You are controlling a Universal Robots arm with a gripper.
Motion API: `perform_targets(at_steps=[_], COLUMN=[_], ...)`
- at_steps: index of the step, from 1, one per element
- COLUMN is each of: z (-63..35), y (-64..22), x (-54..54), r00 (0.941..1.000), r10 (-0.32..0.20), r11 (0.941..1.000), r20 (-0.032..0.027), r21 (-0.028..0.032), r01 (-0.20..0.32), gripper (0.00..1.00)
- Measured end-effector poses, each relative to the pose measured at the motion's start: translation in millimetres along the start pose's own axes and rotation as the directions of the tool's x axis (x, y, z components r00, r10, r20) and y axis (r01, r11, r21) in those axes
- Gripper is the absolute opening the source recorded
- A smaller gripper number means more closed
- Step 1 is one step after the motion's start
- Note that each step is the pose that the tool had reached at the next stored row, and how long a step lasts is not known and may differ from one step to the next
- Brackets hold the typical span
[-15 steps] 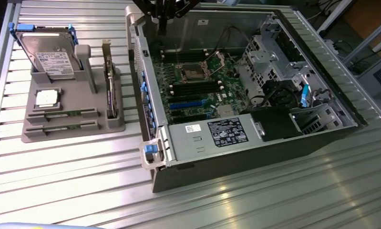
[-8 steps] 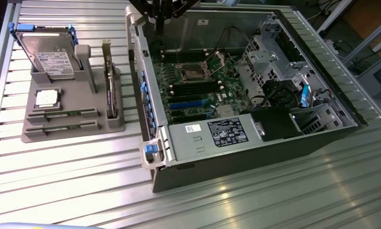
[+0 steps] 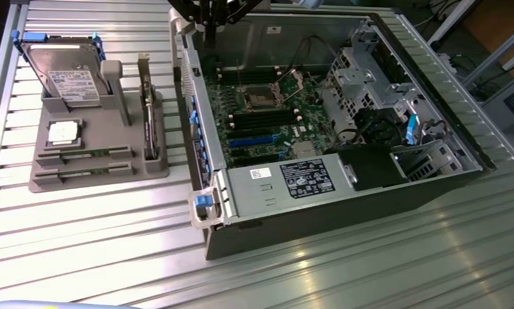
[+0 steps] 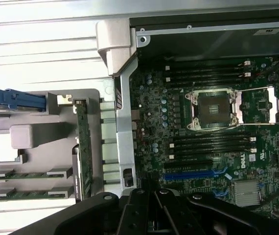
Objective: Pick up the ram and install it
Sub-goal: 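Reach for the ram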
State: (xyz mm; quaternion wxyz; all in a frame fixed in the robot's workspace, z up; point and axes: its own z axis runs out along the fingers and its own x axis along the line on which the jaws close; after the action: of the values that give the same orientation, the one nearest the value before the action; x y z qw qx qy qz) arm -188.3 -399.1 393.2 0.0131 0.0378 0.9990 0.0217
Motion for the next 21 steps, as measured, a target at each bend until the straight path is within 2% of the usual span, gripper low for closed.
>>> perform_targets(at_steps=[21], z=[-0.3], y=[-1.3], x=[16.6], r00=[1.0000], r10=[0.000], r11=[1.0000], r20=[-0.0001], r21=[0.0001], r01=[0.000], gripper=[0.10])
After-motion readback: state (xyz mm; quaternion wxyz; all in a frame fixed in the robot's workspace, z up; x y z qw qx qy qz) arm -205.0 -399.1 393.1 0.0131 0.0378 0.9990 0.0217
